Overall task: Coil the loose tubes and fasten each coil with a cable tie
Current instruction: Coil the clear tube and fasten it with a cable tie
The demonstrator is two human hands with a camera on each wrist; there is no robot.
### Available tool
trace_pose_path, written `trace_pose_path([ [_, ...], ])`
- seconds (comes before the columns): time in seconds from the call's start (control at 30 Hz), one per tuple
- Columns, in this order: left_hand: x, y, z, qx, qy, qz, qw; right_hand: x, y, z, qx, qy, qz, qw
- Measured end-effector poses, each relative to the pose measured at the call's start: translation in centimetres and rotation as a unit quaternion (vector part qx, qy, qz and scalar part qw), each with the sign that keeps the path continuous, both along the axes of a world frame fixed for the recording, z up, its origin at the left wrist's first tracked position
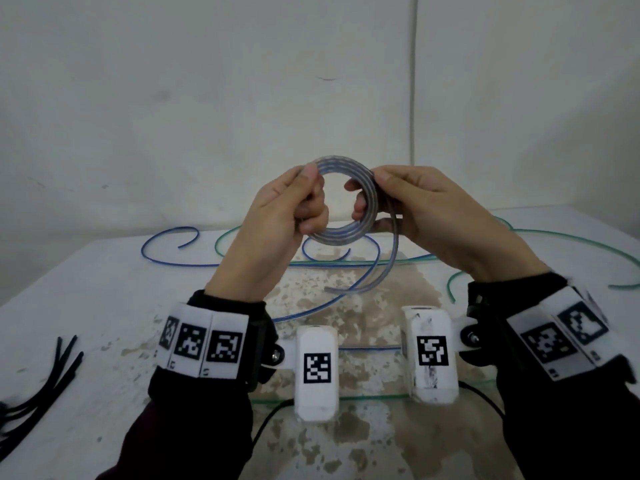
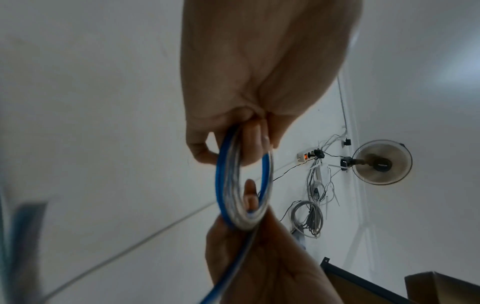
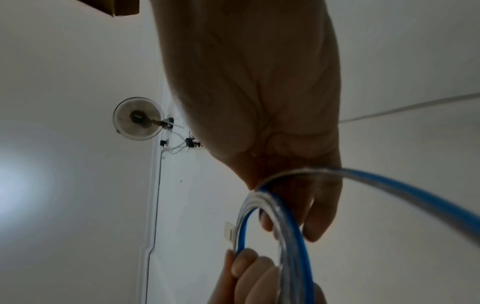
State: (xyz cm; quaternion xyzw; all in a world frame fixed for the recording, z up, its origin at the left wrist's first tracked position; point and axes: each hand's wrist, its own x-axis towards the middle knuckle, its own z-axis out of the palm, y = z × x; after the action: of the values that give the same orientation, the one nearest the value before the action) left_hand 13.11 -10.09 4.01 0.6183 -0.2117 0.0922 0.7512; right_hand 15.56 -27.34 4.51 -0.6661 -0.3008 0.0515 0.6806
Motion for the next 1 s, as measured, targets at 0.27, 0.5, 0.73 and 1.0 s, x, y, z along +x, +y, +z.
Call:
trace_pose_path([
  [0.27, 0.0, -2.3, -0.4, -0.118, -0.001, 0.032, 0.992, 0.3, 0.5, -0.2, 0.075, 0.033, 0.023, 0.996],
  [0.5, -0.6, -0.6, 0.2, 0.049, 0.089, -0.067, 0.993, 0.1, 0.4, -0.2, 0.005, -0.016, 0.012, 1.0],
  [0.73, -0.7, 0.0, -0.4, 0.139, 0.028, -0.038, 0.989, 0.0, 0.2, -0.4, -0.076, -0.037, 0.014, 0.996],
  [1.0, 0.0, 0.0, -0.5, 0.097, -0.004, 0.04, 0.995, 0.1, 0.4, -0.6, -0.046, 0.001, -0.021, 0.999],
])
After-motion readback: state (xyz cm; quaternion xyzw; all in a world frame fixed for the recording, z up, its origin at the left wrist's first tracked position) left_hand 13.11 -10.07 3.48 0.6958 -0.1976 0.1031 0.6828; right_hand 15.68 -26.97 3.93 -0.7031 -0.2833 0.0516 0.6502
